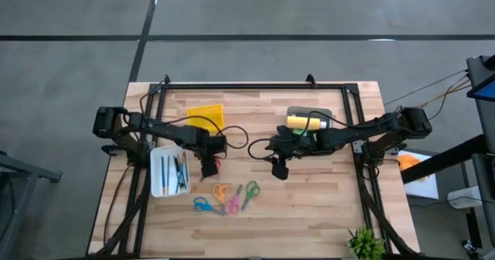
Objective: Pick & Place Paint Supplies
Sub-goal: Put the red scissors into the yellow bin
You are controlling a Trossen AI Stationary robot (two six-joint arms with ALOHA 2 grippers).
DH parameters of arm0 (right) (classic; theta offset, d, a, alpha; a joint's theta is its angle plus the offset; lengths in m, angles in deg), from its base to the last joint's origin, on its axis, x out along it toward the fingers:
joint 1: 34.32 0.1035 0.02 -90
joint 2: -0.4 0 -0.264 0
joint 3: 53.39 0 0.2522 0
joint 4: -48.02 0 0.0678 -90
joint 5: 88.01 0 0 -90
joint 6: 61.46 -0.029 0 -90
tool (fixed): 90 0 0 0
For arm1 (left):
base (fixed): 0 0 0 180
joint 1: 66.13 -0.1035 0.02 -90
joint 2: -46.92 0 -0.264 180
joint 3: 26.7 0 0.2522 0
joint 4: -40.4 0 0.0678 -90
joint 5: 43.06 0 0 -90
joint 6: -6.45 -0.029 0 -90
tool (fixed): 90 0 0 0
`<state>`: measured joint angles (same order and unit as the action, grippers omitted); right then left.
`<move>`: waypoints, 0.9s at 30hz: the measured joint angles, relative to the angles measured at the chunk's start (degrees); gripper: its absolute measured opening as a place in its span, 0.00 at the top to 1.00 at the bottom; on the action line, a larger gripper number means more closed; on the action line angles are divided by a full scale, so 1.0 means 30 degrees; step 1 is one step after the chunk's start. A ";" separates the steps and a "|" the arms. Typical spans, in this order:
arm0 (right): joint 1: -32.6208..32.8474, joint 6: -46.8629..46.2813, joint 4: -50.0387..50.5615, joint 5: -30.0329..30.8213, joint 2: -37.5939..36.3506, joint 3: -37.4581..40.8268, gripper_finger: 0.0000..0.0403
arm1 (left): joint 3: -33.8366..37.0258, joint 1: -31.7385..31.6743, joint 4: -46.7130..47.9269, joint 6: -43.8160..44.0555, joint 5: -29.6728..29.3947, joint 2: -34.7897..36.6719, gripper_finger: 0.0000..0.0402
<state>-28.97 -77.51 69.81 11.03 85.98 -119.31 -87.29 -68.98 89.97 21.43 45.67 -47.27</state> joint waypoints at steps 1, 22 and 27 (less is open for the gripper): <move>-0.0005 0.0000 -0.0002 0.0002 0.0000 0.0000 0.50 | 0.0000 -0.0028 0.0007 -0.0007 -0.0014 -0.0016 0.73; 0.0003 0.0000 -0.0007 0.0004 0.0000 0.0000 0.50 | -0.1013 -0.0227 0.2061 0.6145 0.0584 -0.0271 0.73; 0.0000 0.0000 -0.0007 0.0005 0.0000 0.0000 0.50 | -0.0991 -0.0248 0.2069 0.6881 0.0643 -0.0271 0.73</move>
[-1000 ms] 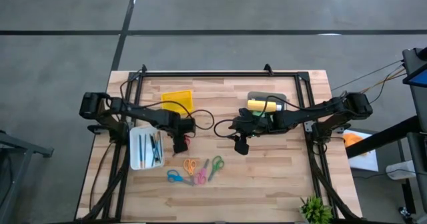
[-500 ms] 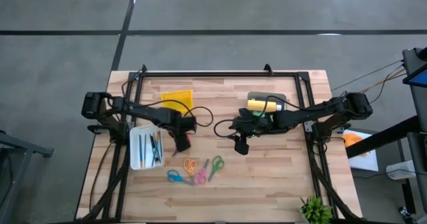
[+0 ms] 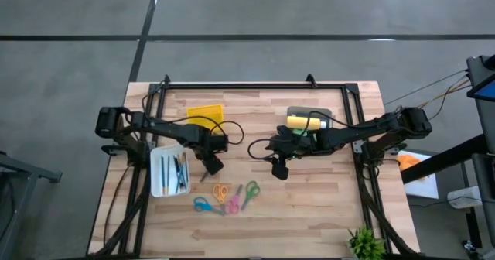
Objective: Pick & Place Paint Supplies
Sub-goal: Put the red scissors into the yellow bin
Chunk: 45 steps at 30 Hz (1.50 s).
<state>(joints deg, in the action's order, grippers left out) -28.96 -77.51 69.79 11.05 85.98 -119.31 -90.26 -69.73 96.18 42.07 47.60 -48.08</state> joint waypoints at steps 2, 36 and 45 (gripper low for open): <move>-0.0004 0.0000 0.0000 -0.0007 0.0000 0.0000 0.50 | 0.0000 -0.0034 0.0000 0.0537 0.0000 0.0007 0.73; -0.0003 0.0000 0.0000 -0.0001 0.0000 0.0000 0.50 | 0.0707 -0.0109 -0.1635 0.5628 -0.0845 0.0022 0.94; -0.0005 0.0000 0.0000 0.0000 0.0000 0.0000 0.50 | 0.0710 -0.0109 -0.1607 0.5629 -0.0845 0.0007 0.98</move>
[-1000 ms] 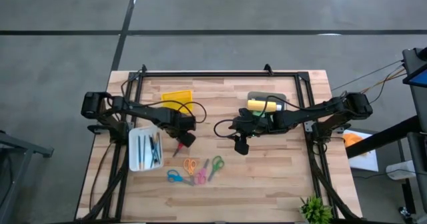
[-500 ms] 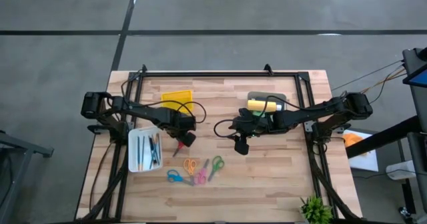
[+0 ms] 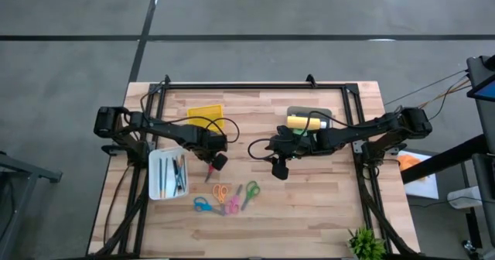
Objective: Pick & Place Paint Supplies
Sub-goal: Put the red scissors into the yellow bin
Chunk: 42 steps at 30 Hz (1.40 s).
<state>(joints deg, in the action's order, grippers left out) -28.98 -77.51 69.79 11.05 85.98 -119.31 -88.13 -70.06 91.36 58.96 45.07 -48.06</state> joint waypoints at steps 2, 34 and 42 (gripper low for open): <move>0.0007 0.0000 0.0000 -0.0004 0.0000 0.0000 0.50 | 0.0004 0.0000 0.0004 0.0000 0.0000 0.0000 0.98; 0.0007 0.0000 0.0000 0.0000 0.0000 0.0000 0.50 | -0.6176 -0.2108 0.7602 -0.9614 -0.2072 0.0750 0.98; 0.0004 0.0000 -0.0007 -0.0004 0.0000 0.0000 0.50 | -0.9255 -0.5250 0.8810 -1.6772 -0.3963 0.0758 0.98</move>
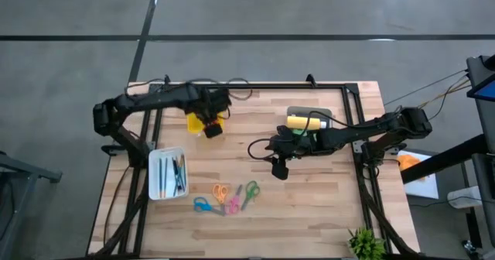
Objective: Pick & Place Paint Supplies
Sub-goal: Put the red scissors into the yellow bin
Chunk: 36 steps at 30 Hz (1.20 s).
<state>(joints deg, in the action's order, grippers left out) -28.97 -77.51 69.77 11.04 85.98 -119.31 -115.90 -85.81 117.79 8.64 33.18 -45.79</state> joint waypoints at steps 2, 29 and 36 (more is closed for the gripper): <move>-0.0003 0.0000 0.0000 0.0004 0.0000 0.0000 0.50 | -0.0209 -0.0866 -0.0352 -0.1455 -0.0005 0.0000 0.98; 0.0002 0.0000 -0.0006 0.0004 0.0000 0.0000 0.50 | 0.3942 -0.4010 -0.6701 -0.6819 0.2171 -0.0058 0.98; 0.0004 0.0000 -0.0007 0.0004 0.0000 0.0000 0.50 | 0.4847 -0.4010 -0.7232 -0.6921 0.2483 -0.0058 0.98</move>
<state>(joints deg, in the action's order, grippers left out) -28.96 -77.51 69.75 11.05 85.98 -119.31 -101.35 -97.84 96.09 -12.12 40.63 -45.96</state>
